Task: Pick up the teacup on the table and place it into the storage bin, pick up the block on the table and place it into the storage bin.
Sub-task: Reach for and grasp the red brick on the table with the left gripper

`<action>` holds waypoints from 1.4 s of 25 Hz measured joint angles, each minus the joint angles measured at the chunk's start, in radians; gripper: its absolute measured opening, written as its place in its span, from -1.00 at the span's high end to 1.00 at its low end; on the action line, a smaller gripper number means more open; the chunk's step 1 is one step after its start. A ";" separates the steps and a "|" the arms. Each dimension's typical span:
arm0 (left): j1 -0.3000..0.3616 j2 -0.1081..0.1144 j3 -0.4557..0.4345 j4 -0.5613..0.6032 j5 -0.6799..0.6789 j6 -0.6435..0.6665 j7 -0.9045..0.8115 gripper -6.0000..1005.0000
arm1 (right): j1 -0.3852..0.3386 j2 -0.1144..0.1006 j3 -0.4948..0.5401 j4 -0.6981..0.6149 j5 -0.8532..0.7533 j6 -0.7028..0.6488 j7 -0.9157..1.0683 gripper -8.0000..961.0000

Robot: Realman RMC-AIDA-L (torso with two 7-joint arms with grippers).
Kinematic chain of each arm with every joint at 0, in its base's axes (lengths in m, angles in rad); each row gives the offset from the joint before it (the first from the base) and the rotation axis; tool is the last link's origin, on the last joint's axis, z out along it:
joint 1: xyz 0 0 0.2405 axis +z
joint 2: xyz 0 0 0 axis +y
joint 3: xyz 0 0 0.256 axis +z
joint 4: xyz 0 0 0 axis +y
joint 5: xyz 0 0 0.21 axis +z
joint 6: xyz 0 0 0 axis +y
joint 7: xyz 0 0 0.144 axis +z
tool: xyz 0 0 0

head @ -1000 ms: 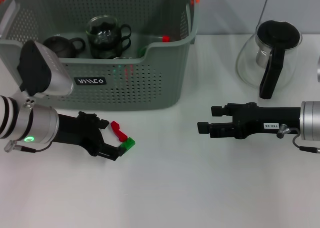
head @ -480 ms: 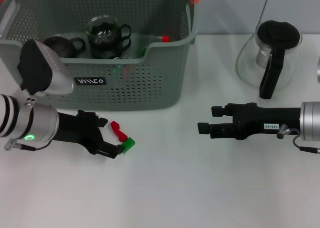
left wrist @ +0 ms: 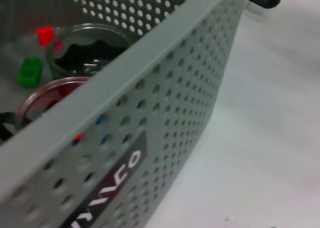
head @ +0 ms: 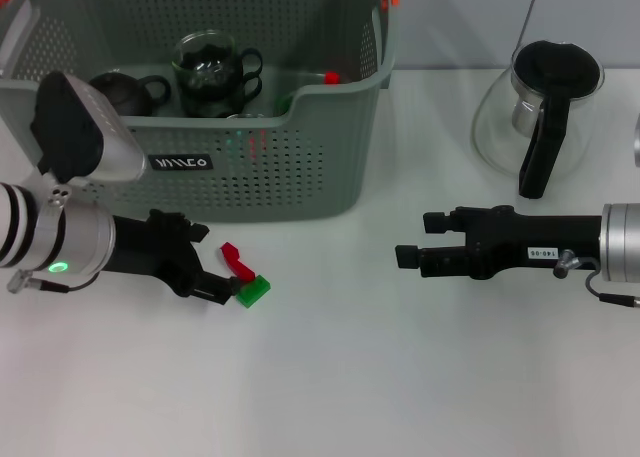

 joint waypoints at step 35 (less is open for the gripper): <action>-0.003 0.000 0.037 -0.022 0.024 -0.044 -0.002 -0.89 | 0.000 0.001 0.000 0.000 0.002 0.003 -0.002 -0.84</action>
